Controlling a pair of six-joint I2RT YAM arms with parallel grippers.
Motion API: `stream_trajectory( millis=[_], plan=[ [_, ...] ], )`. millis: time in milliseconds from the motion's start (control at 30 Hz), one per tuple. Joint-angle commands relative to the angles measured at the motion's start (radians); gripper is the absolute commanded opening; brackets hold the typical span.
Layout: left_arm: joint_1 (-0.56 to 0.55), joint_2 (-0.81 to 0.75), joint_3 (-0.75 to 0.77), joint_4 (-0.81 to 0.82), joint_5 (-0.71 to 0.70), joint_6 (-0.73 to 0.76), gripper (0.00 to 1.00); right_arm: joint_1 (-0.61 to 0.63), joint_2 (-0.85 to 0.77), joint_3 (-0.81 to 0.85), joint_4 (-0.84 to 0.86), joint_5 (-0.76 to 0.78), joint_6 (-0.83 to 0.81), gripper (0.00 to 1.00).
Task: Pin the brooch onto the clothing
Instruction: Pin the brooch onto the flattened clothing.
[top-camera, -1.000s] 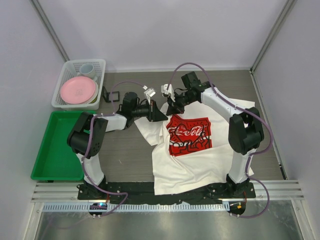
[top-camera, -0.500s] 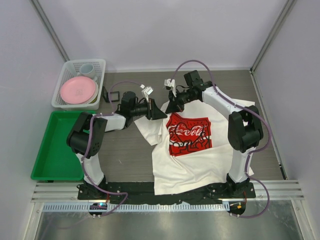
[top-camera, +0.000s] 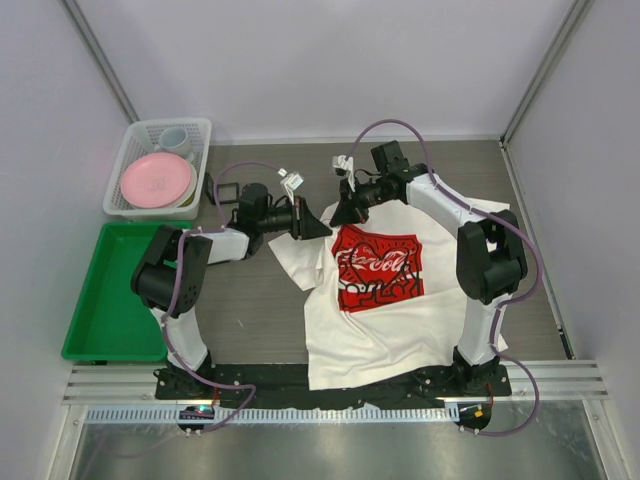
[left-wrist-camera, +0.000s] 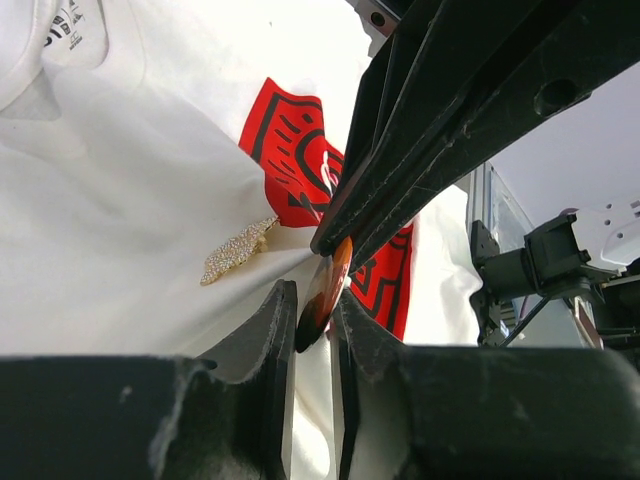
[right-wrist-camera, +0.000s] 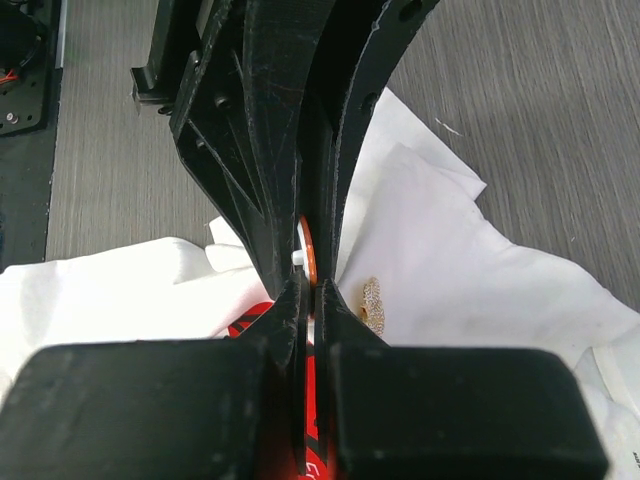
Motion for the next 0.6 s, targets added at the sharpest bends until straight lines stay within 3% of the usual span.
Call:
stream_trajectory(
  millis=[0, 133, 333, 567],
  plan=[
    [0.034, -0.035, 0.012, 0.062, -0.087, 0.036, 0.13, 0.016, -0.031, -0.004, -0.064, -0.138, 0.008, 0.01],
    [0.034, -0.044, 0.011, 0.059, -0.067, 0.053, 0.18, 0.011, -0.031, -0.006, -0.072, -0.139, -0.005, 0.01],
    [0.037, -0.056, 0.011, 0.039, -0.057, 0.076, 0.13, 0.007, -0.025, 0.002, -0.099, -0.139, -0.036, 0.01],
    [0.037, -0.043, 0.034, 0.051, -0.085, 0.004, 0.14, 0.008, -0.038, -0.002, -0.115, -0.144, -0.064, 0.01]
  ],
)
